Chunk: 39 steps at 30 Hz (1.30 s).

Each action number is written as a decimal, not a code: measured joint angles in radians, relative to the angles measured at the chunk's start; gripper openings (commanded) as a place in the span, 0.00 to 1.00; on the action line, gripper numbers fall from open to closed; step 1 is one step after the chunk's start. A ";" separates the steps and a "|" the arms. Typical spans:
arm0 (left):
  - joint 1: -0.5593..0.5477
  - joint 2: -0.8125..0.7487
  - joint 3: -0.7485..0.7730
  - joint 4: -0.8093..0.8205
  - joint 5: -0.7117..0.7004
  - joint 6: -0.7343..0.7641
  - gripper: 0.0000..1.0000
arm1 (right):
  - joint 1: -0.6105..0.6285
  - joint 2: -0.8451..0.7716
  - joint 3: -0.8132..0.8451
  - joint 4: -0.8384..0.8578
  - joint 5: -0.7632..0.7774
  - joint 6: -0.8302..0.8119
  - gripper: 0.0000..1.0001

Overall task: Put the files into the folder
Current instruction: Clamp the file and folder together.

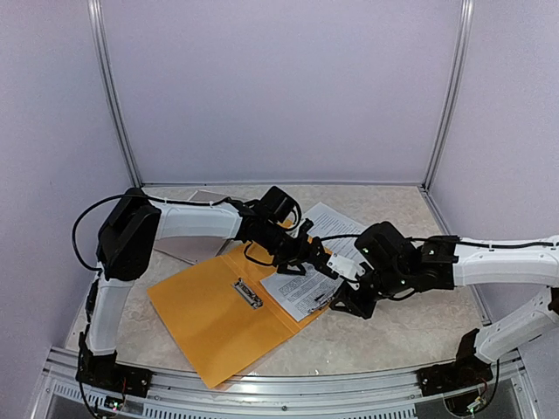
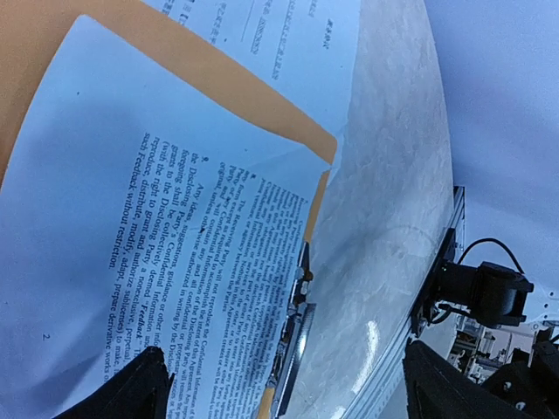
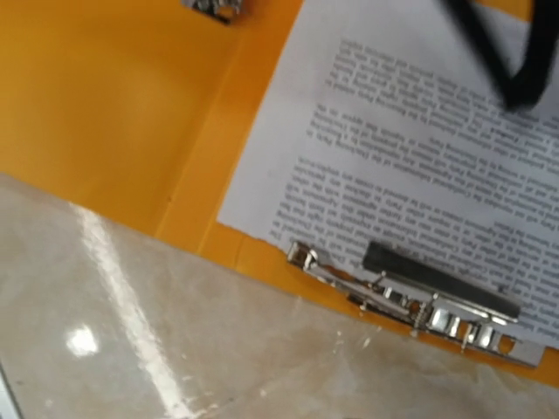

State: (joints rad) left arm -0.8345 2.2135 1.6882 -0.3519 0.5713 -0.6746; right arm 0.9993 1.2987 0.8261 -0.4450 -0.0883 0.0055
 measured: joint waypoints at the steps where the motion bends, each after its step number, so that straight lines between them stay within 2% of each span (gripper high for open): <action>1: -0.001 0.017 0.002 0.001 0.005 -0.007 0.88 | 0.000 -0.009 -0.003 0.005 -0.003 0.006 0.29; 5: 0.000 0.058 0.002 0.000 0.018 -0.031 0.88 | 0.000 -0.005 -0.005 0.017 -0.013 0.016 0.29; 13: 0.003 0.069 -0.005 0.022 0.027 -0.057 0.87 | 0.000 0.113 0.007 0.020 -0.023 -0.004 0.28; 19: 0.003 0.069 -0.027 0.058 0.032 -0.066 0.87 | 0.002 0.192 0.109 0.017 -0.029 -0.058 0.29; 29: 0.009 0.069 -0.043 0.090 0.053 -0.077 0.86 | 0.032 0.360 0.253 -0.057 -0.032 -0.187 0.37; 39: 0.018 0.069 -0.062 0.121 0.080 -0.084 0.85 | 0.042 0.489 0.343 -0.126 -0.025 -0.261 0.37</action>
State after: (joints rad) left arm -0.8169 2.2826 1.6264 -0.2306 0.6510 -0.7589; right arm 1.0409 1.7874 1.1690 -0.5709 -0.1135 -0.2550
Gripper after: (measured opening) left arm 0.852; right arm 0.370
